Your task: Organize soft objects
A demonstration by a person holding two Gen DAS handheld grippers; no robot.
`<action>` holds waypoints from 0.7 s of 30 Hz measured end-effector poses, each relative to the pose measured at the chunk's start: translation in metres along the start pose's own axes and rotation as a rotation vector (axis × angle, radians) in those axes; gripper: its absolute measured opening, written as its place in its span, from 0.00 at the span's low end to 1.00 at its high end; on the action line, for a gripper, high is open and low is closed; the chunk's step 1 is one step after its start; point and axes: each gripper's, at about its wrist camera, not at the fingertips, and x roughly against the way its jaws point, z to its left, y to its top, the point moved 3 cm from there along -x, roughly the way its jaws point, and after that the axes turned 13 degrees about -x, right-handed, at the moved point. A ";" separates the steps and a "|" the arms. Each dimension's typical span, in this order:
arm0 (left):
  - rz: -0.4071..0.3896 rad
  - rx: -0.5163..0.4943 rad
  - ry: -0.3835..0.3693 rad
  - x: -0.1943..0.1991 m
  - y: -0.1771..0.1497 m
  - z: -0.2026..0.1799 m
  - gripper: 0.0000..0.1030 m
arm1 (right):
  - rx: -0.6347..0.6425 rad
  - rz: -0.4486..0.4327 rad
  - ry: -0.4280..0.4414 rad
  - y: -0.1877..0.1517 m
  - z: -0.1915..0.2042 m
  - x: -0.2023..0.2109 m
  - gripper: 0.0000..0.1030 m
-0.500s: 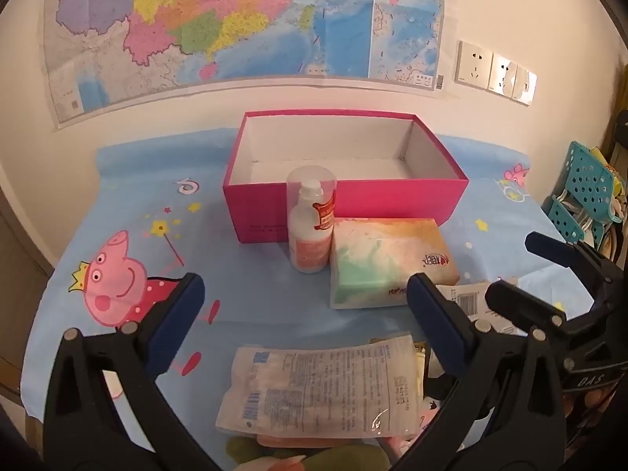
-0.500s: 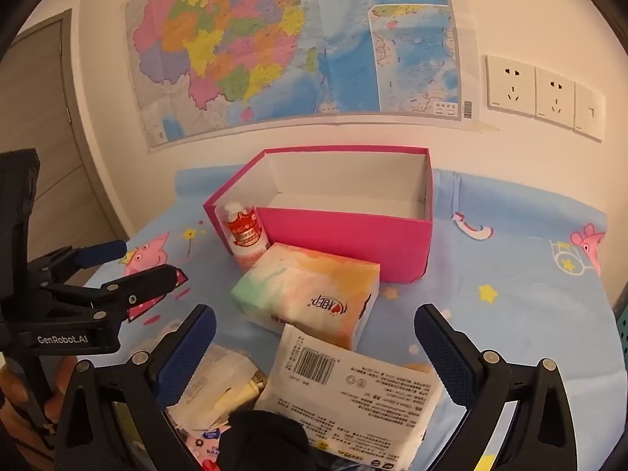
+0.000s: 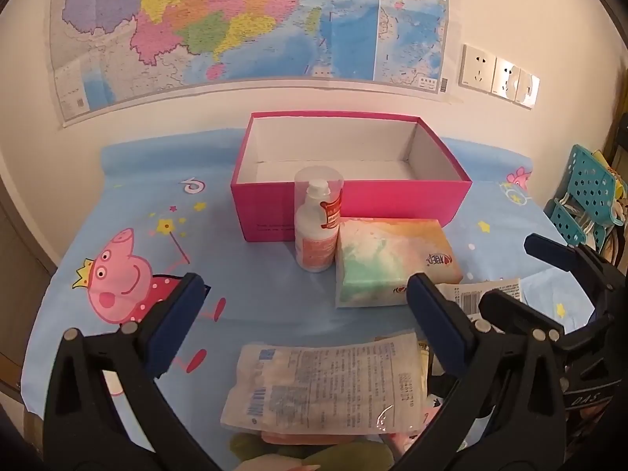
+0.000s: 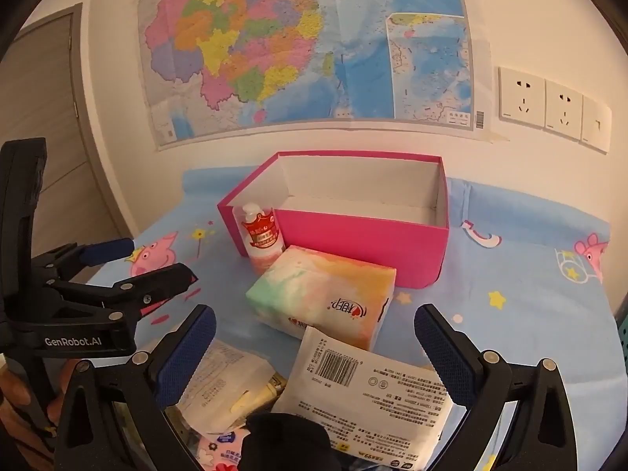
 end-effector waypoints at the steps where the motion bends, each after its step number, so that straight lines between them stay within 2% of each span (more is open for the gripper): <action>1: -0.001 -0.001 0.000 0.000 0.000 0.000 1.00 | 0.001 0.003 0.002 0.000 0.000 -0.001 1.00; 21: 0.015 0.010 -0.009 -0.004 -0.003 0.002 1.00 | 0.003 0.029 0.014 -0.002 0.002 -0.005 1.00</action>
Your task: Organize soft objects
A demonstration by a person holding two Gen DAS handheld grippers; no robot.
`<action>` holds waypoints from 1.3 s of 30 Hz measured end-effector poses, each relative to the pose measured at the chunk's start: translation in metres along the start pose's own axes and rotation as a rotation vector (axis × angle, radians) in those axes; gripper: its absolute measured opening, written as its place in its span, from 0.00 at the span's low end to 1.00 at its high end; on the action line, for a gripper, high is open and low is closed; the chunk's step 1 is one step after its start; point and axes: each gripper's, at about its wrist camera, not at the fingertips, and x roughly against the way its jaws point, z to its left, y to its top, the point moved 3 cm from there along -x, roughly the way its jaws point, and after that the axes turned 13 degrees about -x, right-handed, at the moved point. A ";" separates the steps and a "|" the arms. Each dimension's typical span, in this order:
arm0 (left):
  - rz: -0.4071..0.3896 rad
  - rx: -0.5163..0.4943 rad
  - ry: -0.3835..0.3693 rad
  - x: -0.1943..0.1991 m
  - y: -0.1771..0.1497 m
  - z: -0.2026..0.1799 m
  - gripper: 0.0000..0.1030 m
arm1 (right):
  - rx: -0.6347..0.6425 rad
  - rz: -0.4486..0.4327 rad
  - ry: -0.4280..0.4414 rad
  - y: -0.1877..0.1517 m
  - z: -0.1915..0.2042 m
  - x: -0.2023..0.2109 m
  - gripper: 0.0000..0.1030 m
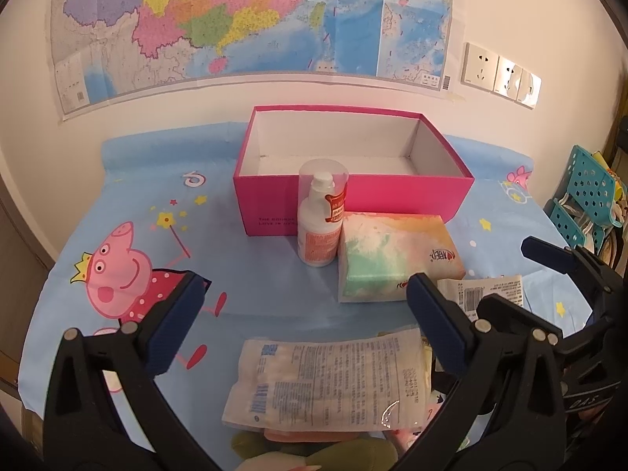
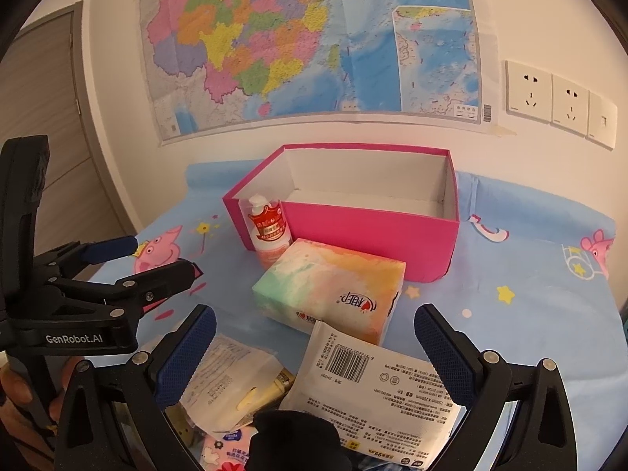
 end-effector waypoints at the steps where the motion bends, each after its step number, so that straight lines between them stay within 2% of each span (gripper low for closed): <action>1: 0.001 0.001 0.000 0.000 0.000 0.000 1.00 | -0.002 -0.001 0.001 0.000 0.000 0.000 1.00; 22: 0.002 -0.001 -0.001 -0.001 -0.002 0.001 1.00 | 0.030 0.038 0.053 -0.005 0.011 0.000 1.00; 28: 0.002 0.011 0.000 0.002 -0.012 0.025 1.00 | 0.060 0.078 0.097 -0.010 0.021 -0.001 0.99; 31: 0.022 0.026 -0.019 0.000 -0.020 0.043 1.00 | 0.097 0.106 0.121 -0.014 0.030 -0.005 0.97; 33: 0.038 0.023 -0.045 -0.002 -0.026 0.051 1.00 | 0.123 0.135 0.134 -0.018 0.037 -0.009 0.91; 37: 0.082 0.014 -0.087 -0.010 -0.043 0.061 1.00 | 0.117 0.238 0.198 -0.026 0.044 -0.021 0.77; 39: 0.106 0.016 -0.127 -0.016 -0.052 0.063 1.00 | 0.133 0.282 0.196 -0.032 0.047 -0.026 0.76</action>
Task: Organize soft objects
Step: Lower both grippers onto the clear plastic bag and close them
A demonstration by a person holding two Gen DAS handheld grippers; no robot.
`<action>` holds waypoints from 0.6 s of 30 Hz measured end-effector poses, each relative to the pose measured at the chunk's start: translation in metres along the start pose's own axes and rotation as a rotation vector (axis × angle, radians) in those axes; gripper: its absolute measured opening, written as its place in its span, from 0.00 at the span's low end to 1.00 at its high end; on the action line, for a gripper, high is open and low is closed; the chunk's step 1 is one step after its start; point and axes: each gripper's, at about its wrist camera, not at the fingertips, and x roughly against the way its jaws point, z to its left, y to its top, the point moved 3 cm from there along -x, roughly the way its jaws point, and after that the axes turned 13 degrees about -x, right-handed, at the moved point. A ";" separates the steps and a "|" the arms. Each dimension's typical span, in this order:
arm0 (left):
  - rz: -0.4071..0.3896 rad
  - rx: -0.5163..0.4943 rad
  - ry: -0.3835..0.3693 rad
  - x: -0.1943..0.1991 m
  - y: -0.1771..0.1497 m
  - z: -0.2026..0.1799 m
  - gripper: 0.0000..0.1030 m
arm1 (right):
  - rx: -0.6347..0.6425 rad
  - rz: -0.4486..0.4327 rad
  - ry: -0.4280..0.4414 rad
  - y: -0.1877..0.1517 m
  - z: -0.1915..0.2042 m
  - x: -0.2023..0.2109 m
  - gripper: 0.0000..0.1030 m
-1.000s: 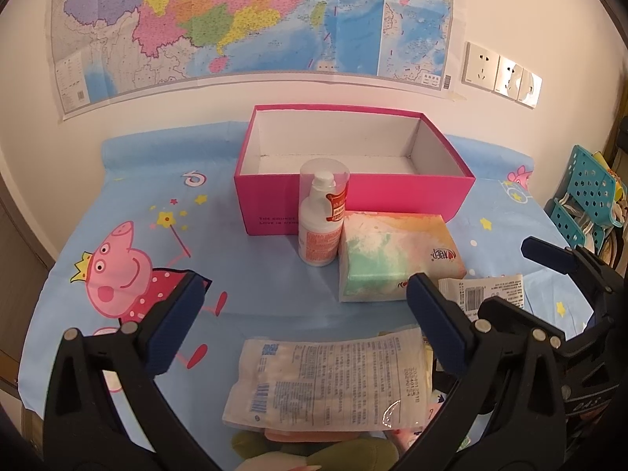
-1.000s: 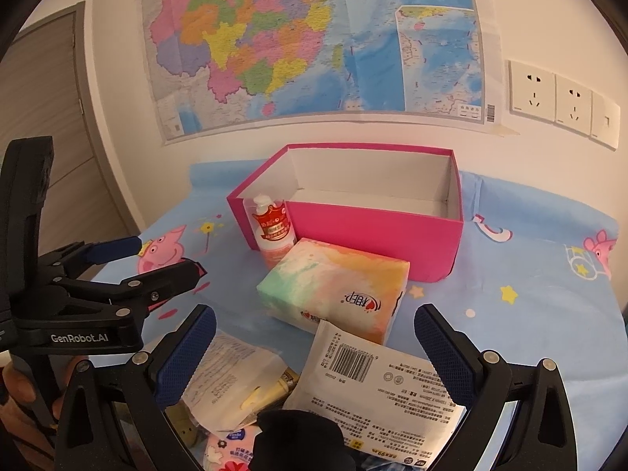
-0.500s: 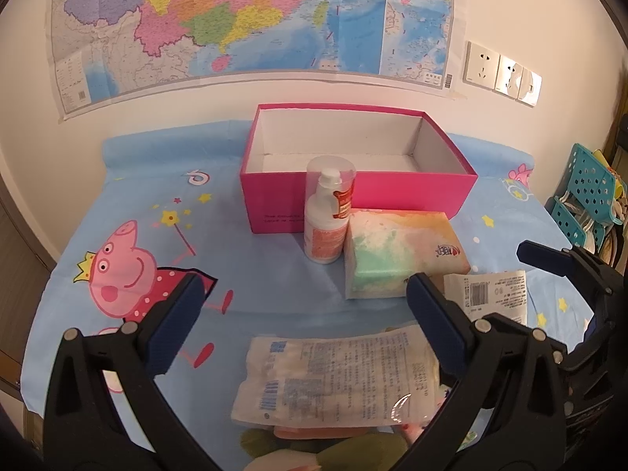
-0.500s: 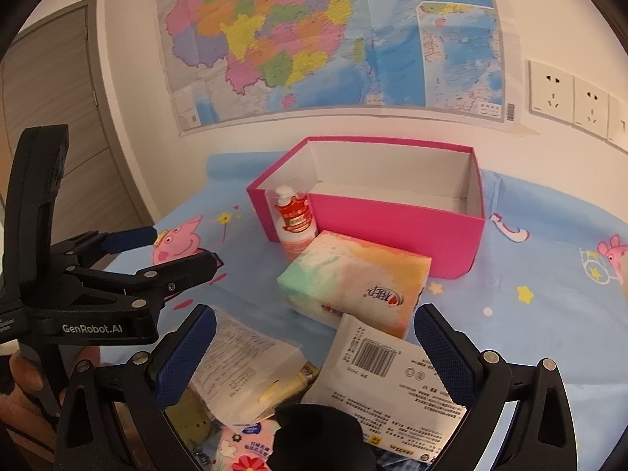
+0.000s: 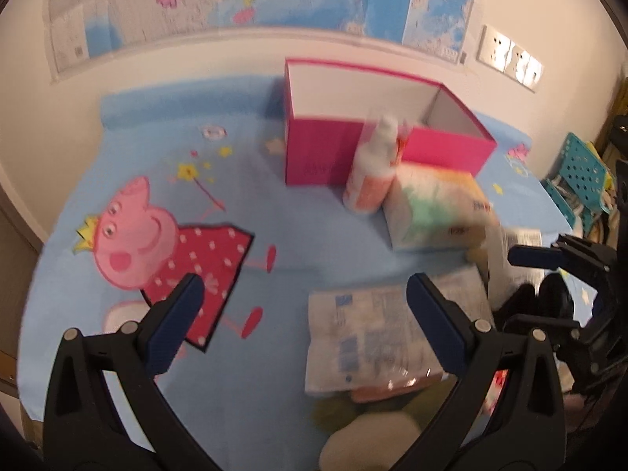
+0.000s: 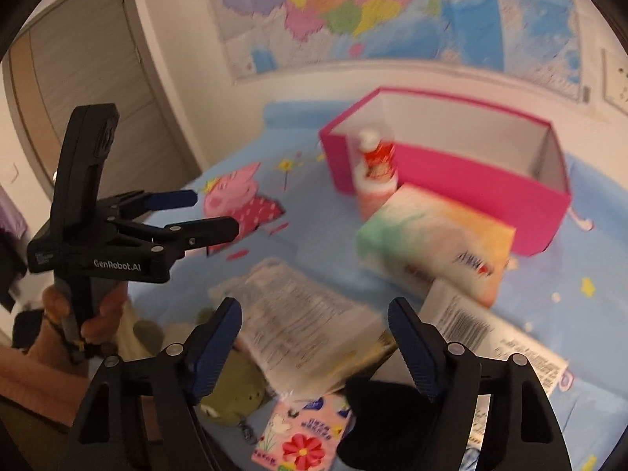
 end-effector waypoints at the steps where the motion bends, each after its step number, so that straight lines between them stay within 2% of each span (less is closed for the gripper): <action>1: 0.012 -0.003 -0.025 -0.004 -0.005 0.001 1.00 | 0.011 0.016 -0.005 -0.002 0.001 -0.002 0.76; 5: 0.067 0.004 -0.087 -0.021 -0.021 0.003 0.99 | 0.017 0.093 -0.004 -0.010 0.002 -0.012 0.76; 7: 0.084 0.018 -0.132 -0.027 -0.027 0.003 0.94 | 0.008 0.117 -0.016 -0.011 -0.001 -0.017 0.76; 10: 0.108 0.029 -0.189 -0.034 -0.033 0.003 0.94 | -0.025 0.148 -0.005 -0.008 -0.005 -0.024 0.75; 14: 0.127 0.023 -0.251 -0.037 -0.036 0.000 0.85 | -0.047 0.169 0.005 -0.011 -0.005 -0.033 0.65; 18: 0.149 0.027 -0.350 -0.042 -0.036 -0.002 0.78 | -0.076 0.161 0.017 -0.006 -0.012 -0.037 0.53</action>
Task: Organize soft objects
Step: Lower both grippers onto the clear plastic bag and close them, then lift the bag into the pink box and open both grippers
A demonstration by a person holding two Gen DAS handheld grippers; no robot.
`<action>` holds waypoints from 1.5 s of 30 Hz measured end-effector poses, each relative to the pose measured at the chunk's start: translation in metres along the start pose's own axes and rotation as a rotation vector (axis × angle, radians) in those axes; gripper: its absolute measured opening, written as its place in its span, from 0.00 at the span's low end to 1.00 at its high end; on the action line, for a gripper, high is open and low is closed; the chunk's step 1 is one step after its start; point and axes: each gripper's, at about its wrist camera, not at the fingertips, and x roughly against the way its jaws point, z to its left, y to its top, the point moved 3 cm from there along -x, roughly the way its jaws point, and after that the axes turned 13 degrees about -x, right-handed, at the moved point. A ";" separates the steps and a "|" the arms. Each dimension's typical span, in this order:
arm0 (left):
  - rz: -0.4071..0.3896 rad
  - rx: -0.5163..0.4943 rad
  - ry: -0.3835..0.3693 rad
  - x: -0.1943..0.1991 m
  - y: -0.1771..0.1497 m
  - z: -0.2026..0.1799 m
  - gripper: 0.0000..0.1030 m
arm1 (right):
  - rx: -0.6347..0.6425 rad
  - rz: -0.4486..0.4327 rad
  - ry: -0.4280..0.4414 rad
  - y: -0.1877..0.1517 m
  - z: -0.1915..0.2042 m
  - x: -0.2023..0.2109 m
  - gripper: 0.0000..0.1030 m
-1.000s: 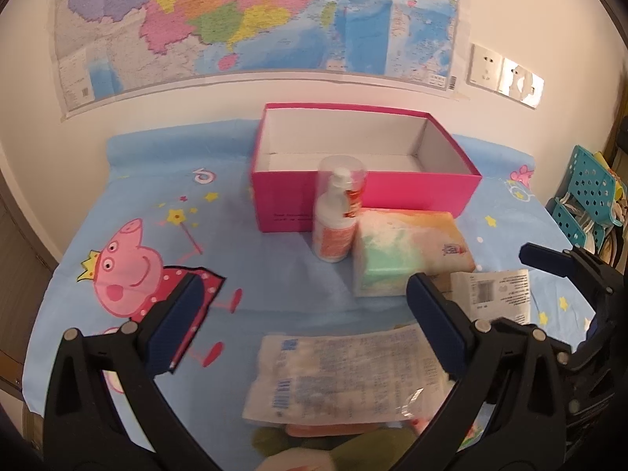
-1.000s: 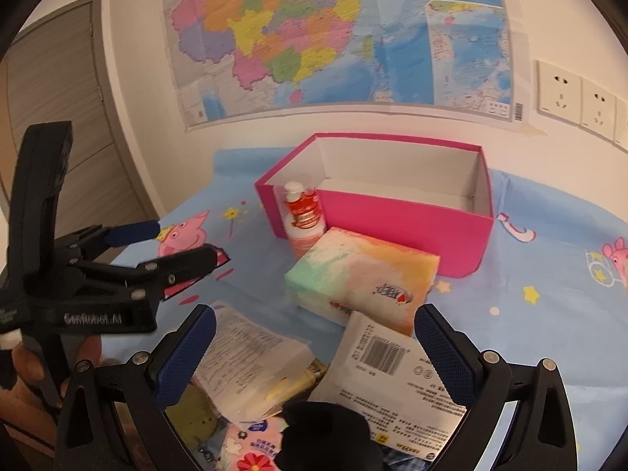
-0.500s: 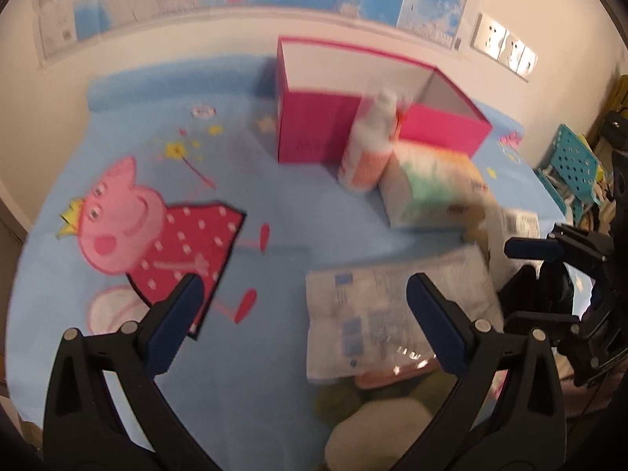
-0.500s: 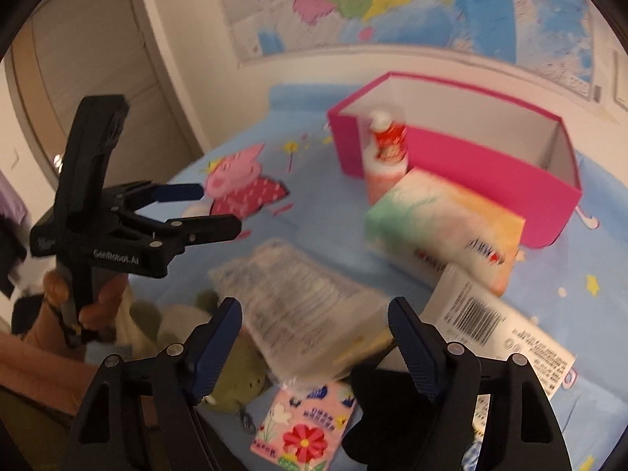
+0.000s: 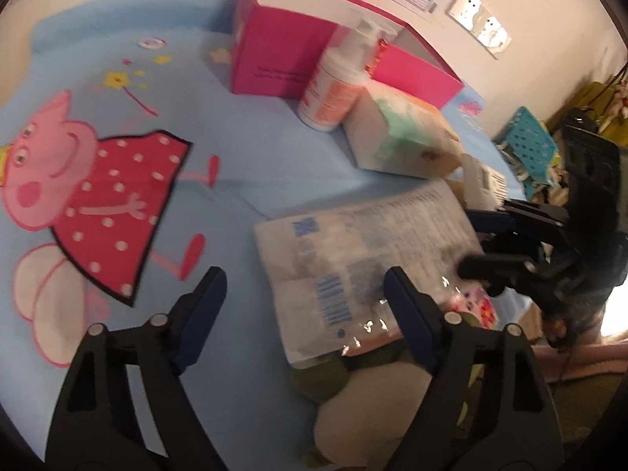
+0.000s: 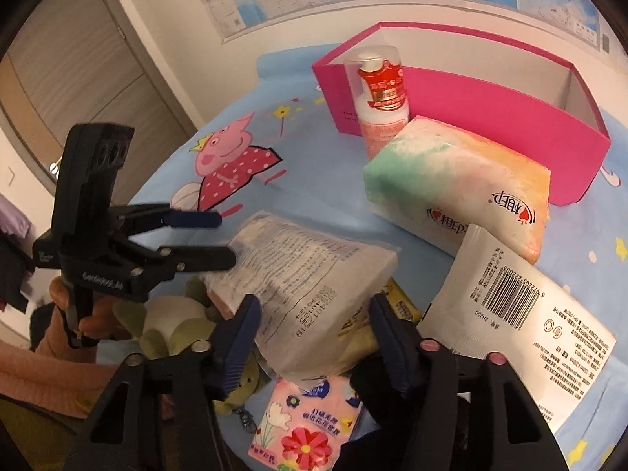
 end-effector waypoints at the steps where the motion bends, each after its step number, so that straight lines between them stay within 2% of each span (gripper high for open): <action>1: 0.005 0.001 -0.026 -0.001 0.000 -0.001 0.78 | -0.005 -0.002 0.004 0.000 -0.001 0.001 0.49; 5: 0.024 0.017 -0.110 -0.007 -0.001 -0.002 0.78 | -0.025 -0.021 0.022 0.004 -0.006 0.002 0.34; 9: 0.028 0.003 -0.123 -0.009 -0.001 -0.008 0.77 | -0.040 -0.044 0.040 0.007 -0.009 0.005 0.25; 13: 0.015 0.013 -0.130 -0.006 0.003 -0.008 0.66 | -0.042 -0.058 0.034 0.010 -0.011 0.012 0.19; 16: -0.014 0.004 -0.106 0.004 0.010 -0.008 0.61 | -0.038 -0.084 0.043 0.015 -0.010 0.023 0.16; 23: -0.106 -0.049 -0.024 0.042 0.043 -0.014 0.60 | -0.007 -0.153 0.067 0.032 -0.003 0.051 0.16; 27: -0.184 -0.100 0.019 0.069 0.074 -0.019 0.60 | 0.002 -0.212 0.096 0.052 -0.001 0.071 0.16; 33: -0.244 -0.175 0.094 0.086 0.129 -0.028 0.60 | 0.019 -0.306 0.117 0.091 -0.003 0.096 0.16; 39: -0.239 -0.197 0.163 0.078 0.182 -0.025 0.60 | -0.005 -0.350 0.124 0.138 -0.017 0.101 0.16; 43: -0.205 -0.194 0.202 0.060 0.203 -0.017 0.60 | -0.045 -0.326 0.123 0.164 -0.031 0.085 0.16; 45: -0.176 -0.176 0.198 0.047 0.210 -0.010 0.60 | -0.072 -0.305 0.121 0.174 -0.040 0.073 0.16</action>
